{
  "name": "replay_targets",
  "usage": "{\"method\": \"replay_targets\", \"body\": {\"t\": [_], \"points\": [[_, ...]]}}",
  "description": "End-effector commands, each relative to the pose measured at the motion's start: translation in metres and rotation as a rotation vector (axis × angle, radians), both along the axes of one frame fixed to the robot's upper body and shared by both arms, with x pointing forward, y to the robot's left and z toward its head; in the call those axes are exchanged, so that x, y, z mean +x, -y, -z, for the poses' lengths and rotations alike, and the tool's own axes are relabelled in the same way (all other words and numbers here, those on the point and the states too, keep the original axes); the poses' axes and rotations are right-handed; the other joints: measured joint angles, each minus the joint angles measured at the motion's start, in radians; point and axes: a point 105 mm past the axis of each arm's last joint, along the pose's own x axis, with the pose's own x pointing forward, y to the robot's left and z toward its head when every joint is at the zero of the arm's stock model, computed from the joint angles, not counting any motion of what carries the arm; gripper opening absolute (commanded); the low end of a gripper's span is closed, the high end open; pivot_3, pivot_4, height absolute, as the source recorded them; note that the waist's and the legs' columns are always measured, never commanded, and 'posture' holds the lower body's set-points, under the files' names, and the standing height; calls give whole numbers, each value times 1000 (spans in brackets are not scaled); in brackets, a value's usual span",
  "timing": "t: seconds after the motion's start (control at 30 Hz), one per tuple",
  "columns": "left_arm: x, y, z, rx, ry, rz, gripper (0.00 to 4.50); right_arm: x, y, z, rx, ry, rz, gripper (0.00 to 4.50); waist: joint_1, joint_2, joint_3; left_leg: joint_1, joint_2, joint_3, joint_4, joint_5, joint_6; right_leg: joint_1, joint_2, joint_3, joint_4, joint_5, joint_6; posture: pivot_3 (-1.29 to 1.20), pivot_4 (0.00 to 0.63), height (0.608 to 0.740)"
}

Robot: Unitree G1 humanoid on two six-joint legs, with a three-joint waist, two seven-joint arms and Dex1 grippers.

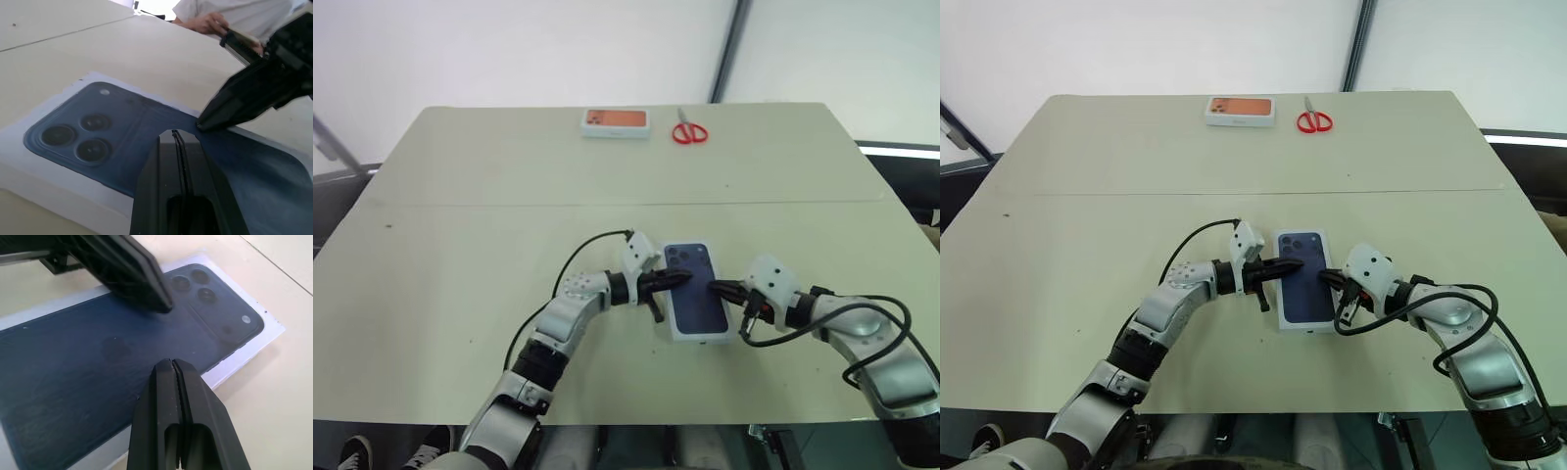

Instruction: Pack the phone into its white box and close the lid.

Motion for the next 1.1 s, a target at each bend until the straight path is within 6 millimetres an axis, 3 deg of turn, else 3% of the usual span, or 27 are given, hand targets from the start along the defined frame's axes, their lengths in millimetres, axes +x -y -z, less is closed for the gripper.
{"method": "replay_targets", "body": {"t": [0.03,0.1,0.2,0.3,0.43,0.63,0.73,0.93,1.1], "points": [[-3,-8,17,27,-84,-10,0,-3,-3,7,-9,-32,-11,40,0,0,-1,3,0,0,-1,0,0,4,0,0,-2,0,0,0,150,740],[2,-9,4,-39,-123,-23,0,1,-5,-6,126,-79,16,40,0,0,-1,8,0,0,-2,-1,1,9,0,0,-5,0,0,0,150,740],[13,-18,-12,-79,-101,-68,868,8,-6,-25,234,-63,24,884,-1,0,0,8,0,0,-3,-1,1,8,0,0,-5,0,0,0,150,740],[20,-34,-28,-80,-26,-97,2387,11,-7,-42,306,-28,13,2404,-3,0,0,7,0,0,-5,-1,1,7,0,0,-5,0,0,0,150,740],[24,-79,-47,-65,30,-131,4475,9,-8,-60,320,23,-46,4500,-5,0,0,5,1,0,-7,-1,1,3,0,0,-5,0,0,0,150,740],[11,-139,-41,38,76,-215,4475,-6,-5,-56,310,36,-114,4500,-4,0,0,5,0,0,-7,-1,0,3,-1,1,-6,0,0,0,150,740],[2,-153,-41,36,78,-227,4475,-14,-5,-58,365,-1,-141,4500,1,1,1,5,0,1,-7,-1,0,3,-2,1,-6,0,0,0,150,740],[-30,-205,-30,101,34,-364,4475,-31,17,-41,266,-4,-109,4500,-4,1,1,5,1,1,-10,-1,0,2,-2,2,-8,0,-1,0,150,740],[-43,-228,-25,114,12,-449,4475,-35,31,-35,238,-14,-78,4500,0,2,2,5,3,2,-9,-1,0,2,-2,3,-7,-2,-4,0,150,740]]}}
